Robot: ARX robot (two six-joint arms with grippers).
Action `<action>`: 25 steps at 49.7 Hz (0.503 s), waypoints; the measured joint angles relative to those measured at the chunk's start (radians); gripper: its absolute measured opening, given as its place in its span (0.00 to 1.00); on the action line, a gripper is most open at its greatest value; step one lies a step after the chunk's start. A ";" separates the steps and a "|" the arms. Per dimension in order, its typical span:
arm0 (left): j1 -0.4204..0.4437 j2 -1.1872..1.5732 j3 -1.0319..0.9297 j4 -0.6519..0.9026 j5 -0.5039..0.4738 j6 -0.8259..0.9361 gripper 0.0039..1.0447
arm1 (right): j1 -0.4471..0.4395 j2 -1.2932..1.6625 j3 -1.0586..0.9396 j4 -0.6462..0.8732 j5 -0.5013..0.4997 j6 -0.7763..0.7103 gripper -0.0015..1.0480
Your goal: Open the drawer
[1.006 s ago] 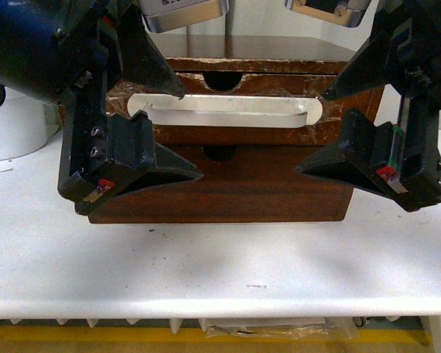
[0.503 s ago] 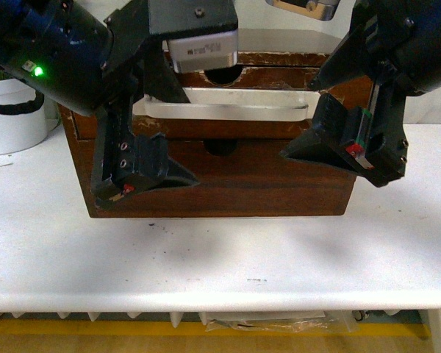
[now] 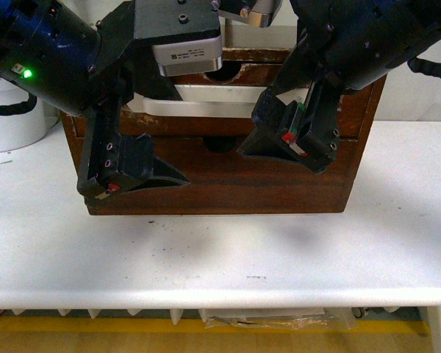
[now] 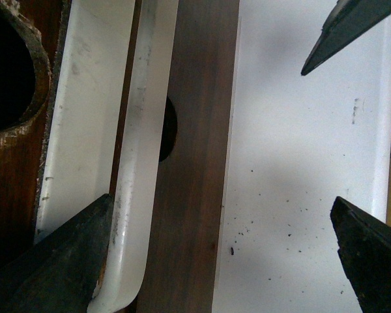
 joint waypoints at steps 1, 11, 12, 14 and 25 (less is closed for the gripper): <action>0.000 0.000 -0.002 0.002 0.001 0.000 0.94 | 0.000 0.002 0.002 0.000 0.006 -0.001 0.91; 0.005 0.000 -0.015 0.029 0.004 0.003 0.94 | -0.003 0.016 0.010 -0.035 -0.021 0.023 0.91; 0.005 0.000 -0.015 0.029 0.010 0.003 0.94 | -0.005 0.016 0.010 -0.041 -0.027 0.026 0.91; 0.006 -0.001 -0.016 0.029 0.011 0.004 0.94 | -0.008 0.016 0.010 -0.061 -0.031 0.029 0.91; 0.012 -0.002 -0.021 0.033 0.021 -0.005 0.94 | -0.045 0.016 -0.004 -0.064 -0.026 -0.014 0.91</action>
